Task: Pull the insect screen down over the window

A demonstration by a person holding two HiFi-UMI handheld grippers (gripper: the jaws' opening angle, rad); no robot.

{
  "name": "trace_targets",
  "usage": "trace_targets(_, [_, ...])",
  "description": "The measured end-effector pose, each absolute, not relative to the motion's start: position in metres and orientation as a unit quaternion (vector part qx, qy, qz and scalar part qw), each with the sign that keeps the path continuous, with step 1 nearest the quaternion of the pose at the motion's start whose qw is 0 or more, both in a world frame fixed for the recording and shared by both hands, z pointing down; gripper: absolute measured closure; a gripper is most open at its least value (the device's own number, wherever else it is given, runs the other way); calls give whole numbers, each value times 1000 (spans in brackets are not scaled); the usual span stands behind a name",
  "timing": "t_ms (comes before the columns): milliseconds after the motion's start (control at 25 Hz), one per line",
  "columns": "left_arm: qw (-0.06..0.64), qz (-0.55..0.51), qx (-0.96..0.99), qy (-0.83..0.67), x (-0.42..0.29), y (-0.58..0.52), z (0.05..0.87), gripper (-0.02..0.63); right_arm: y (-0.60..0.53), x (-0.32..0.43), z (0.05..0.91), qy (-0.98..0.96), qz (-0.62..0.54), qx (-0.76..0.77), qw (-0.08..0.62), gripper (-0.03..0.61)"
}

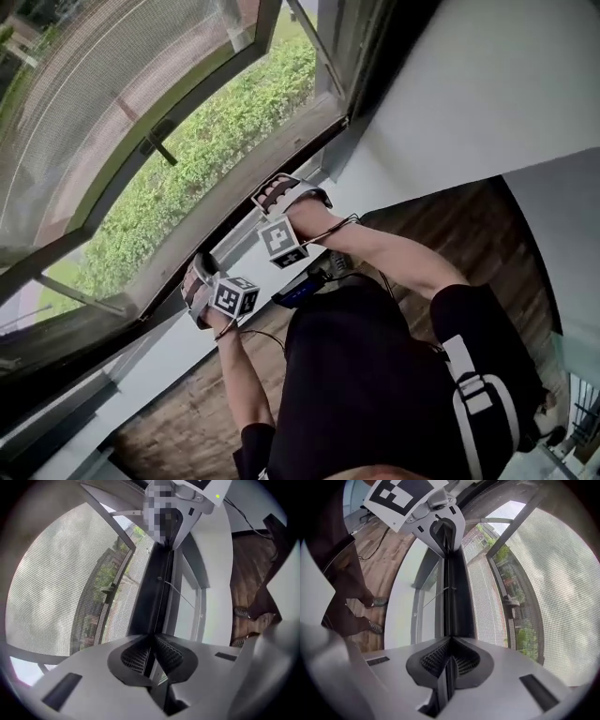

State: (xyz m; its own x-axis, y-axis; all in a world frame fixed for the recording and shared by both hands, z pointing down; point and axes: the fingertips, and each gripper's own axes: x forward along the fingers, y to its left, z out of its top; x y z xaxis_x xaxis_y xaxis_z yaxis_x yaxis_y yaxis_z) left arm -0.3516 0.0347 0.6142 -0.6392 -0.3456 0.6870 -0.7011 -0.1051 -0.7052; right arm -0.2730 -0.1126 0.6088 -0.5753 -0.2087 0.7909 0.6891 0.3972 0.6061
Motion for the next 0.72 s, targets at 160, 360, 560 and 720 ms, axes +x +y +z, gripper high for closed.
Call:
trace_targets(160, [145,632,405,-645,-346,35,609,580,-113,-268,602,-716,-511,-179,441,563])
trace_targets(360, [148,641,406,-635,-347,38,618,581,-111,-271,611,-720,-508,-175,440,563])
trace_targets(560, [150,657,409,-615,-347,37,623,601,-110,-271,616,-728,-506,-165,432,565])
trace_targets(720, [155,657,411,-613,-345,40,618,600,-109,-270,613,-729,-507,-168,428,565])
